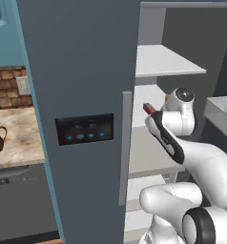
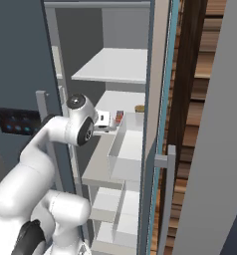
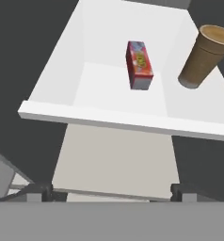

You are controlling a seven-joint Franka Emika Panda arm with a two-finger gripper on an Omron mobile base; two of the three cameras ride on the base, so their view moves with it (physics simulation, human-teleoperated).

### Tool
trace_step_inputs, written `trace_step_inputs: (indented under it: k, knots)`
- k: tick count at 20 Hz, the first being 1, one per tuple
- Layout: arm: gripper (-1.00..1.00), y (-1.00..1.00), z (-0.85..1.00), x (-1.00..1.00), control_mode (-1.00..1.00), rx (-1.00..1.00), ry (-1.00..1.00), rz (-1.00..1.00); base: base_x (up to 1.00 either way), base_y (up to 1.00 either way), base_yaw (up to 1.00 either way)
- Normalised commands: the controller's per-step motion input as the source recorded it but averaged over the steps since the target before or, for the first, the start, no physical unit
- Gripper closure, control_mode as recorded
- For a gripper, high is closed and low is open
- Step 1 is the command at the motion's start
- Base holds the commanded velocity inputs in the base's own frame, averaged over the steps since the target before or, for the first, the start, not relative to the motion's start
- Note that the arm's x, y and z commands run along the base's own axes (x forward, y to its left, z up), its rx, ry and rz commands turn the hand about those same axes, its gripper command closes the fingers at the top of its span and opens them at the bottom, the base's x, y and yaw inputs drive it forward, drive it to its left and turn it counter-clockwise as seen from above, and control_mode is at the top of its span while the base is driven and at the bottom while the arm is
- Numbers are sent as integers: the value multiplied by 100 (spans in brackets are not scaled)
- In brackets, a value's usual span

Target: Move the bar and cup from the second highest shelf to the top shelf to make space. Then, place the pitcher from the counter on the cleared second highest shelf.

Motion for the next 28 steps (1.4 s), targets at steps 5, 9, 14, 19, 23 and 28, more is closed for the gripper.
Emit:
trace_step_inputs:
  k: [5,9,14,19,23,28]
  knots:
    - [-100,-9,-23,38,-100,-2,0,0,0,0,0]
    - [-100,-24,-25,31,-100,0,-4,0,0,0,0]
    - [-100,-17,-12,21,-100,0,-8,0,0,0,0]
    - [-100,0,-8,20,-100,1,-9,0,0,0,0]
    - [-100,0,-8,34,-100,8,-7,0,0,0,0]
    - [-100,0,-1,34,-100,9,-2,0,0,0,0]
